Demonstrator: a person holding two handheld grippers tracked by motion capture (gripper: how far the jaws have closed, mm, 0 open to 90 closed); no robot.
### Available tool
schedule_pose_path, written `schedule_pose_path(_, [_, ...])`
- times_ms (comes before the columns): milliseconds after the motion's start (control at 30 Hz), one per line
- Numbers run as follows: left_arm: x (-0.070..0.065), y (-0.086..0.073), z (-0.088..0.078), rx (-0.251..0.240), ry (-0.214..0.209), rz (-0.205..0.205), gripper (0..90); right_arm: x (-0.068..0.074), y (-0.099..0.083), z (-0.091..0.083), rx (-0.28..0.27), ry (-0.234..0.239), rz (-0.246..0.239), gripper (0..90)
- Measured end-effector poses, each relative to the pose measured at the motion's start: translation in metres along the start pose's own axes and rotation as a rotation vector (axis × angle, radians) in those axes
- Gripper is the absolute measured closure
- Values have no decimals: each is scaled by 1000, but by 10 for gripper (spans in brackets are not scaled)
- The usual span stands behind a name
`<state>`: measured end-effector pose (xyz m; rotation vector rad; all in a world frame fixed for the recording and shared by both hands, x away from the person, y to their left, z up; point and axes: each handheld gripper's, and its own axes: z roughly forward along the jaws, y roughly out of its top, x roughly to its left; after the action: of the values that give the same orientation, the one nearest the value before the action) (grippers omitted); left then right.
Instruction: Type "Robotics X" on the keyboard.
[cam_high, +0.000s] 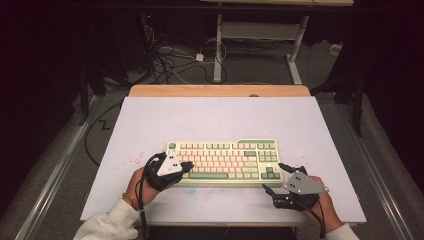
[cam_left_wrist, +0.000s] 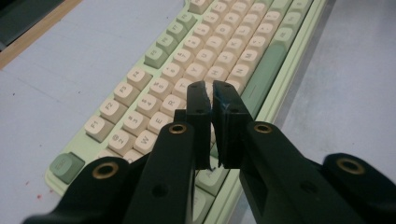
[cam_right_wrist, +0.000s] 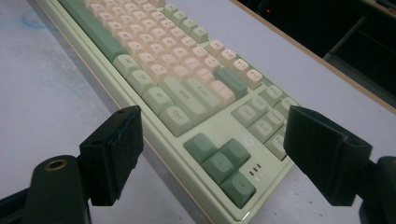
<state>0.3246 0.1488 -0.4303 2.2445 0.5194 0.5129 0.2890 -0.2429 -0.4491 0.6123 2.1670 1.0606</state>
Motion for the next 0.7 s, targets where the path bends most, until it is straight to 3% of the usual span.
schedule_pose_path(700, [5,-25,-14,16,57,-20,835,0,2,0,-12,15,19,209])
